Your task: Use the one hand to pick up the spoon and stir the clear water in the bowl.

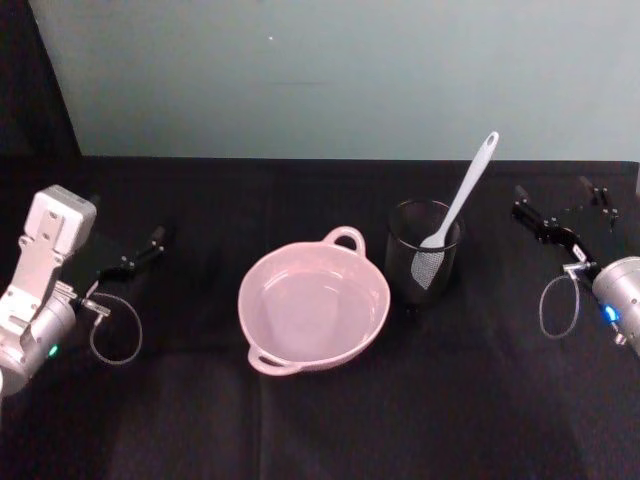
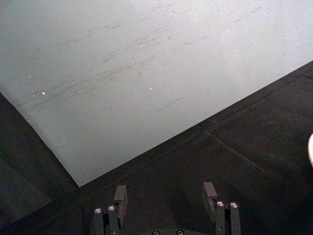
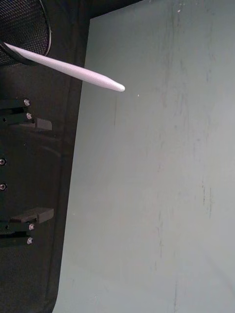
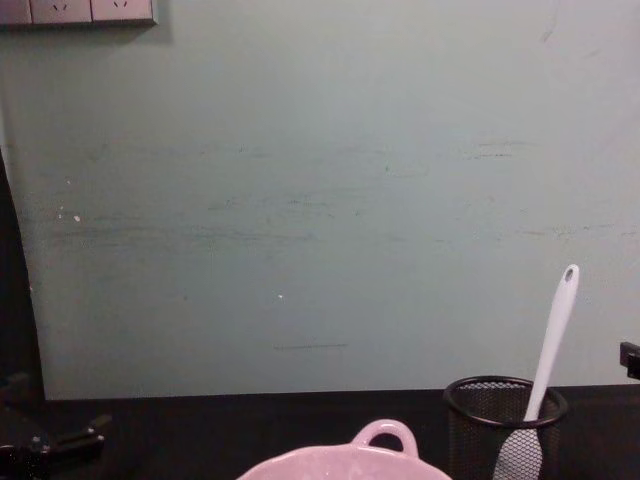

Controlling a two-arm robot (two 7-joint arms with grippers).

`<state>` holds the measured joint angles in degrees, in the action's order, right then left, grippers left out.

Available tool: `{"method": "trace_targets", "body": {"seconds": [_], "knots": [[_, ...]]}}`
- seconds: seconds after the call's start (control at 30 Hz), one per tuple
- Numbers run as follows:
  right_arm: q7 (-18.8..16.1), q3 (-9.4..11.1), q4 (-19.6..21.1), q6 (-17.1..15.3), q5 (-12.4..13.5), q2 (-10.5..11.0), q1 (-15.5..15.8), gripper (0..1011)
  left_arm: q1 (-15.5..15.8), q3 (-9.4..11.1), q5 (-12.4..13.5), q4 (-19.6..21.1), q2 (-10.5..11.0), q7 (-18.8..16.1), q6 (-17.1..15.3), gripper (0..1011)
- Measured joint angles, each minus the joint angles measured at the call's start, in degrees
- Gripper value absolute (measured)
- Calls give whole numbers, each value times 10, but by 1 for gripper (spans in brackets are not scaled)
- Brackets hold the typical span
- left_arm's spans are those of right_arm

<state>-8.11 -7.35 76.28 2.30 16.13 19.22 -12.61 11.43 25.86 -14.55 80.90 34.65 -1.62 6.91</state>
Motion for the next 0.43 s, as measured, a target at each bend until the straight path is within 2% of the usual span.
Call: {"method": "trace_targets", "body": {"seconds": [0.43], "knots": [[2,-1,1,-1,1,1,0,1002,0,0,0,0,0,0,0,1011]]}}
